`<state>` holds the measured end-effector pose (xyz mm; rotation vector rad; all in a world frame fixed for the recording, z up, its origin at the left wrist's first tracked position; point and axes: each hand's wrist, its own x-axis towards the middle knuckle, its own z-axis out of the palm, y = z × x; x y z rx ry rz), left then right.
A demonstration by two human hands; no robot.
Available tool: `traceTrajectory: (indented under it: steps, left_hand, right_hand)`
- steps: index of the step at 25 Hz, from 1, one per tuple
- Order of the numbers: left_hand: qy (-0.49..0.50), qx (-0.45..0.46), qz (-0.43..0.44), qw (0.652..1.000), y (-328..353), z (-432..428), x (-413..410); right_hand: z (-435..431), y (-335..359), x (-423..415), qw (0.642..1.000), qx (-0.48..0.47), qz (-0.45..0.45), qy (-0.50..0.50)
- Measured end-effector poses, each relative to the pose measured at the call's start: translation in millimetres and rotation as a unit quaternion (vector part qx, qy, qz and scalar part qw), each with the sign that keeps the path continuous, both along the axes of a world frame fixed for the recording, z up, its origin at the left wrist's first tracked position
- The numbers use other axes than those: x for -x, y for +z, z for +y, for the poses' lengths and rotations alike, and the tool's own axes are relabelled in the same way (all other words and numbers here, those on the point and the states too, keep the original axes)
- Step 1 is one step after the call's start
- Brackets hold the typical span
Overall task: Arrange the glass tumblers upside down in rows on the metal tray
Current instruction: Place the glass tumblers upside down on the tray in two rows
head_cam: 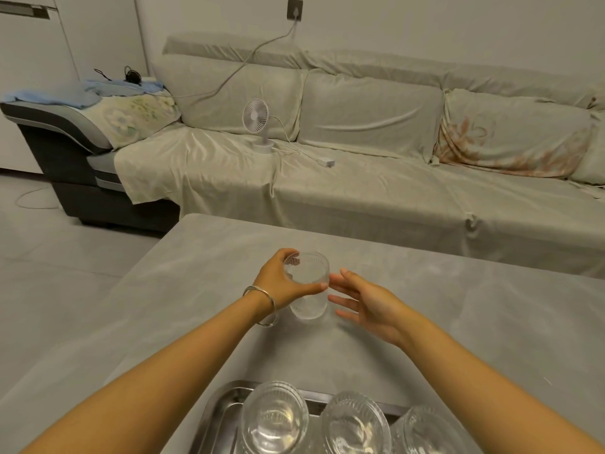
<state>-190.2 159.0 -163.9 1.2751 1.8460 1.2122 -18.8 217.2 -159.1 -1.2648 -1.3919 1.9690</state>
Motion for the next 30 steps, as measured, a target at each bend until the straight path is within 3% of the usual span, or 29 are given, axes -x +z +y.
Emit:
traceTrajectory:
  steps: [4, 8, 12, 15, 21, 24, 30]
  left_hand:
    - [0.015, -0.054, -0.133, 0.990, 25.4, -29.6, -5.2]
    - [-0.003, -0.116, -0.299, 0.947, 64.6, -72.0, -26.2]
    - [-0.045, -0.119, -0.381, 0.916, 89.0, -119.5, -48.9]
    - [-0.062, -0.109, -0.331, 0.935, 95.2, -158.8, -60.6]
    - [-0.087, -0.045, -0.111, 0.989, 81.9, -220.5, -76.7]
    - [-0.097, -0.025, -0.026, 0.995, 63.9, -235.2, -79.9]
    - [-0.074, -0.043, 0.062, 0.994, 25.8, -245.2, -78.2]
  right_hand:
    - [-19.5, 23.8, -16.1, 0.999, -0.042, 0.022, -0.001]
    - [-60.1, 63.3, -34.9, 0.990, -0.028, 0.134, 0.042]
    - [-106.8, 93.6, -54.5, 0.980, -0.086, 0.172, 0.053]
    - [-138.2, 105.5, -69.8, 0.976, -0.144, 0.158, 0.026]
    - [-187.7, 114.6, -99.3, 0.967, -0.223, 0.120, -0.001]
    - [-205.9, 110.8, -110.3, 0.964, -0.254, 0.081, -0.014]
    - [-225.2, 91.0, -131.5, 0.953, -0.302, -0.016, -0.003]
